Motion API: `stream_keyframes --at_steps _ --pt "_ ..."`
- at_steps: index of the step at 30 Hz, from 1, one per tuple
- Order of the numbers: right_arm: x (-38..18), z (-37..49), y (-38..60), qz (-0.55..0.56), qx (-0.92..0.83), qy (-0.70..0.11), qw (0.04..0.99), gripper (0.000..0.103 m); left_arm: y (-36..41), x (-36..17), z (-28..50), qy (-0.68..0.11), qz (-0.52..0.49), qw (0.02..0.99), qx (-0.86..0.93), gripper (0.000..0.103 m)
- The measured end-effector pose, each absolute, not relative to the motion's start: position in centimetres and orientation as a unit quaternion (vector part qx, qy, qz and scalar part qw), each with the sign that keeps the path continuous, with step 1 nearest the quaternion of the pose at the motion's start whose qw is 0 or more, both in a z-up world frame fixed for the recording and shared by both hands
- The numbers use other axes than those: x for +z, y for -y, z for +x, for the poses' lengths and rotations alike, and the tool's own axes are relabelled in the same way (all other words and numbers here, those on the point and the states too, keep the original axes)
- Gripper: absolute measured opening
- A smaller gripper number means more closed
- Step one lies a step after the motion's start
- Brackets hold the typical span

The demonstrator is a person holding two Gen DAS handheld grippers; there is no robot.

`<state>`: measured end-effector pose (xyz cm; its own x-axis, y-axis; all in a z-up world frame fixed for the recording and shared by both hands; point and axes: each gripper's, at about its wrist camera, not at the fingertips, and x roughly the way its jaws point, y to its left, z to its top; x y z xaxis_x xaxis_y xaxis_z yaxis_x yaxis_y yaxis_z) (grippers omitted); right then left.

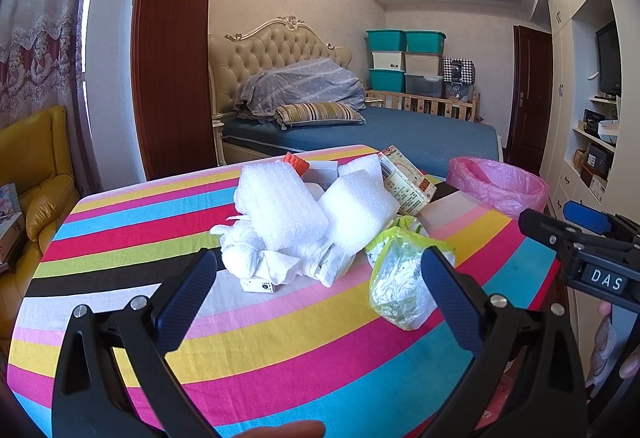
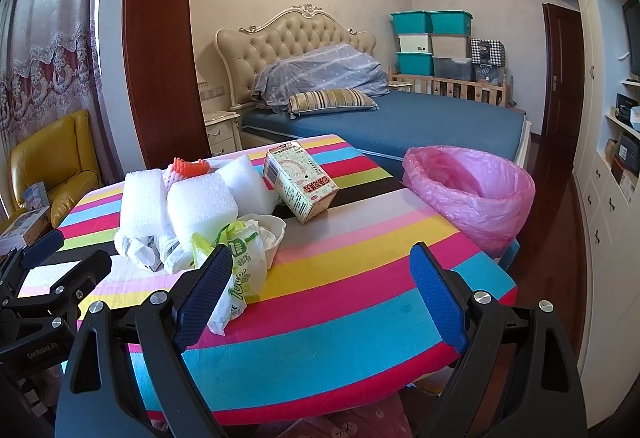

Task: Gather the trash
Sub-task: 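Grasp the green-and-white plastic bag with the right tool while the left tool grasps a white foam sheet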

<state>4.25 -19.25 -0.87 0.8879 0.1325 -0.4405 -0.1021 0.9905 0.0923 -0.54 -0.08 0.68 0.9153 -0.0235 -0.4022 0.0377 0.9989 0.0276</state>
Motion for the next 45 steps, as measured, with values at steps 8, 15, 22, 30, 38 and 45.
stream_keyframes --at_steps 8,15,22,30,38,45 --pt "-1.0 4.3 19.2 0.032 0.062 -0.231 0.97 0.085 0.0 0.7 -0.6 -0.205 0.017 0.978 -0.016 0.099" --pt "-1.8 4.8 18.1 0.025 0.082 -0.25 0.965 0.085 -0.8 0.5 -0.6 -0.202 0.022 0.979 -0.001 0.099" --pt "-2.9 6.3 15.5 0.003 0.129 -0.278 0.952 0.085 -4.0 -0.6 -0.1 -0.221 0.014 0.974 0.049 0.099" --pt "-5.2 10.5 12.0 0.001 0.171 -0.332 0.928 0.085 -8.2 -2.1 0.3 -0.243 -0.009 0.963 0.116 0.099" --pt "-6.7 11.0 11.0 -0.026 0.195 -0.335 0.921 0.064 -8.9 -3.4 0.9 -0.261 -0.031 0.959 0.103 0.099" --pt "-6.0 10.4 13.2 -0.028 0.227 -0.303 0.925 0.024 -6.5 -3.1 2.0 -0.24 -0.026 0.968 0.067 0.099"
